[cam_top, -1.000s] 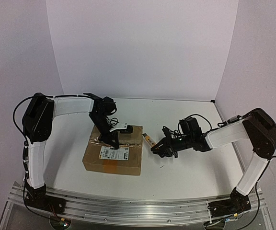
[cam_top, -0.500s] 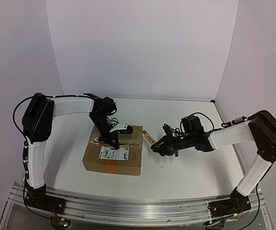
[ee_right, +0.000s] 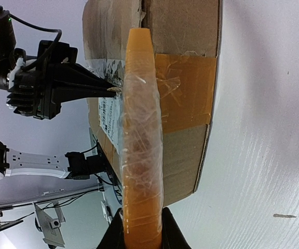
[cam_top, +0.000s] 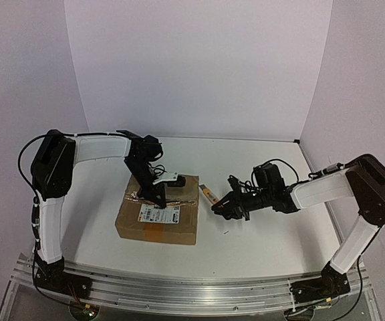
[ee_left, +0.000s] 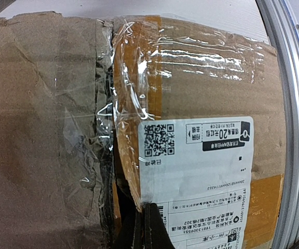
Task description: Unpack the express box
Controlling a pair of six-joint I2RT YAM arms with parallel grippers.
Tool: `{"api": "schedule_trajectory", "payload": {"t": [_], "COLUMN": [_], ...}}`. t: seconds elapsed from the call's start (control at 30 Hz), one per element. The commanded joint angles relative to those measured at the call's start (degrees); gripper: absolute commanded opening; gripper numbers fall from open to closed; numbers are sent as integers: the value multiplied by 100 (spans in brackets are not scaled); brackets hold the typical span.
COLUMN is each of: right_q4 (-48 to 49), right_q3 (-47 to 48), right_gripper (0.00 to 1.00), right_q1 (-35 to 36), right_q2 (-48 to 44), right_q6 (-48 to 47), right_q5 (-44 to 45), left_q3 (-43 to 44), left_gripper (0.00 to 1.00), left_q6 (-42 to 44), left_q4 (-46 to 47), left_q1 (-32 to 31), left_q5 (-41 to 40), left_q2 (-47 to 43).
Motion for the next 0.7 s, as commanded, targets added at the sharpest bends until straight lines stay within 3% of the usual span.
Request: {"api": "schedule_trajectory", "payload": {"t": [0.0,0.67], "right_q4": [53,-53], "right_q3": [11,199], "right_gripper": [0,0], "right_q1": [25,42], "right_q2": [27,276], "right_q6": [-77,-67], "right_q5": [6,-176], "left_q3": [-124,-151], "left_gripper": [0,0], "left_q6": [200,191], "left_q4": [116,213], "left_q1": [-1,2], "left_q5": [-471,-488], "left_q2": [-103,-131]}}
